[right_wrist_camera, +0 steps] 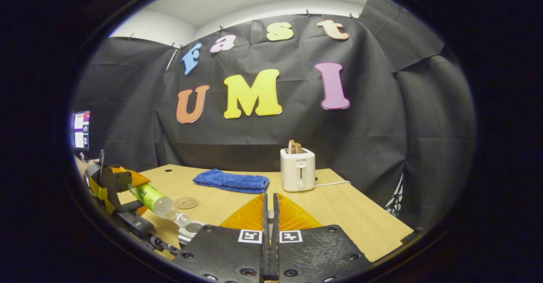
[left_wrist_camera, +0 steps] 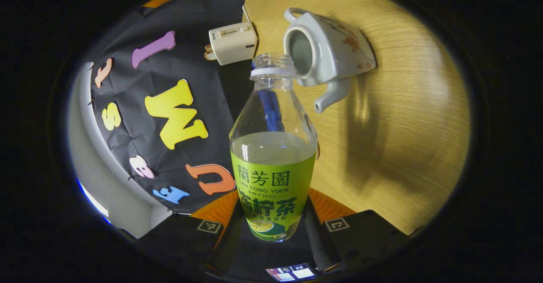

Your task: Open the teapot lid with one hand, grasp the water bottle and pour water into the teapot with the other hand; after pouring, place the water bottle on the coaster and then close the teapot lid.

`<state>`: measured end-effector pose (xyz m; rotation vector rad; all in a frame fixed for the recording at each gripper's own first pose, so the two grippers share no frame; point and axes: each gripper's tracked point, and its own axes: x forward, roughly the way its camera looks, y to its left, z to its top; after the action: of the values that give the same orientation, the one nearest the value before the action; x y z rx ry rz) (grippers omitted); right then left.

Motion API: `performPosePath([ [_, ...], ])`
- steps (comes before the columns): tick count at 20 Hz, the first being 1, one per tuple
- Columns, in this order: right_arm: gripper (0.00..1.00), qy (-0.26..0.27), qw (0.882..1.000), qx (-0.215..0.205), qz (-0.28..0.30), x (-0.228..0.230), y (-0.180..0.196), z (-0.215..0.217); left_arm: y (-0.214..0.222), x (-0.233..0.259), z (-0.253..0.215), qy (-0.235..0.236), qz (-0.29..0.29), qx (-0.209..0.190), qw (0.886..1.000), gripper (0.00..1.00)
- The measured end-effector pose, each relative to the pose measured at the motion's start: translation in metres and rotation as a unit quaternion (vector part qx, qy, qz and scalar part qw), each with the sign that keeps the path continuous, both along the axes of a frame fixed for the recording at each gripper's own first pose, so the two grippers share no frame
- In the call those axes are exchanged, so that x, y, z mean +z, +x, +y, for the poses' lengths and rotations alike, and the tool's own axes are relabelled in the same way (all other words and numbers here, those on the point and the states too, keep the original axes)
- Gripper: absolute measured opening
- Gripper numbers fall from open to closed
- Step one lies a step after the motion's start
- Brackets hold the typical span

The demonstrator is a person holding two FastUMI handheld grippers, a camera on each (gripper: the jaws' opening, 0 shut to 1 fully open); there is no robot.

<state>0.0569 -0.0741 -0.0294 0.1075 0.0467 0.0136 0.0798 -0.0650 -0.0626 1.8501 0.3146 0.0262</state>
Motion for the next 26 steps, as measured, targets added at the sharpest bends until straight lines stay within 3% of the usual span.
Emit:
performPosePath([
  [26, 0.00, -0.002, 1.000, 0.008, 0.005, -0.006, 0.002, 0.002, 0.006, 0.028, -0.007, 0.128, -0.026, -0.022, 0.991, 0.73],
])
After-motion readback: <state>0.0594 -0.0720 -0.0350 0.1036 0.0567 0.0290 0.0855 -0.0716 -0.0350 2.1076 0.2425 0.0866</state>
